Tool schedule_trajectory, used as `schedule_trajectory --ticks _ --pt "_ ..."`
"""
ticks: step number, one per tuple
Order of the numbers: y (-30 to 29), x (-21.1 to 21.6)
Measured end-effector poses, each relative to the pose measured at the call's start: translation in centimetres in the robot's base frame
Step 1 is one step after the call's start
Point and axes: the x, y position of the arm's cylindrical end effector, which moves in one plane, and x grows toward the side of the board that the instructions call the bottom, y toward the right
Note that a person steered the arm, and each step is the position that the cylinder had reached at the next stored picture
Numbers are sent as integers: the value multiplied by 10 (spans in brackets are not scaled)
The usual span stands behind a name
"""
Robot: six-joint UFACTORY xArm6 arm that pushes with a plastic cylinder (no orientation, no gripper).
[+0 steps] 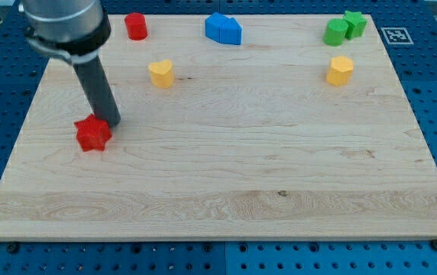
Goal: Push the red star to the bottom left
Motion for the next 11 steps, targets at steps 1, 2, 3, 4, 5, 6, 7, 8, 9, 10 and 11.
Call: schedule_trajectory --ticks 1,2,3,4,5,6,7,8,9,10,11 --pt "8 38" --pt "11 49" --pt "39 25" --pt "42 5" --pt "0 13" --pt "-24 21" --pt "-24 22" --pt "-30 35" --pt "-38 61" --pt "-46 81" --pt "-32 83"
